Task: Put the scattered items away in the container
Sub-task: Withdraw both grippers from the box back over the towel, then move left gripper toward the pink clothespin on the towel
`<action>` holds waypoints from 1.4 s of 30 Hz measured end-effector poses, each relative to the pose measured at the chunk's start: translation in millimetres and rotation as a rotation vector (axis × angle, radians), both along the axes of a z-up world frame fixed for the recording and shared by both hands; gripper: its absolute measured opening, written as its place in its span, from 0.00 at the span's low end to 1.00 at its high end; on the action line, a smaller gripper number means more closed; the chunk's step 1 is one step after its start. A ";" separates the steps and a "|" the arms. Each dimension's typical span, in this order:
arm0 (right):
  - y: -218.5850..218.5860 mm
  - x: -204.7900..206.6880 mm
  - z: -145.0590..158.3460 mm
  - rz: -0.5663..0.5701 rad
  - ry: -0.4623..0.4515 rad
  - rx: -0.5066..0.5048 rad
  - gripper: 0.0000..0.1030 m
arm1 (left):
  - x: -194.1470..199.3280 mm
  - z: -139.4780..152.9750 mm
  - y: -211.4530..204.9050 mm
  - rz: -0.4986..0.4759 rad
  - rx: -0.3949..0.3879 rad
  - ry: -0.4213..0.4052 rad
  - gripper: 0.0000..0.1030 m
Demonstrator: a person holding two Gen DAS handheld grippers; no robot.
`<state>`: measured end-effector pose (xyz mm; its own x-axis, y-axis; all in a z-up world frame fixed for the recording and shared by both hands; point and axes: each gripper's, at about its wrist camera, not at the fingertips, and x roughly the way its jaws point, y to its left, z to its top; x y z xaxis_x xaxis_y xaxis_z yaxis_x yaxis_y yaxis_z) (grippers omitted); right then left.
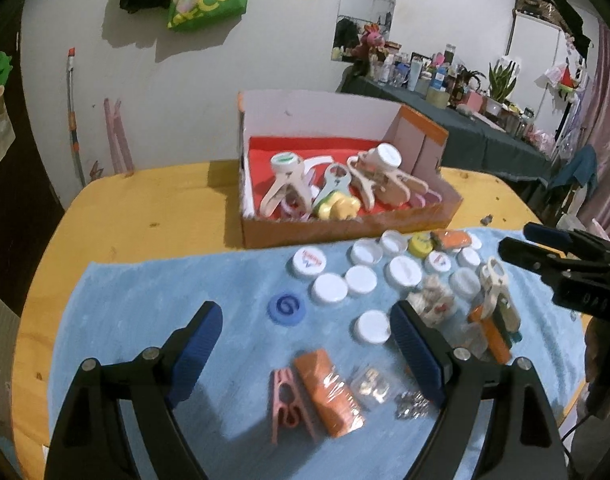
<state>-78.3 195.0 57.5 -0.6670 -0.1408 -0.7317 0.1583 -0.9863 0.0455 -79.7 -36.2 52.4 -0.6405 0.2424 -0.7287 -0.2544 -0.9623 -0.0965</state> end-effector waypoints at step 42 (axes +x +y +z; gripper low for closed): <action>48.8 -10.7 -66.3 -0.231 -0.155 -0.012 0.71 | 10.2 -63.3 -32.0 0.012 -0.096 -0.144 0.85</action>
<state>-89.0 243.8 -8.8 -0.5626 -0.0077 -0.8267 -0.0804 -0.9947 0.0640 -69.5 -68.2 -10.9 -0.5303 0.1603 -0.8325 -0.2332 -0.9717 -0.0386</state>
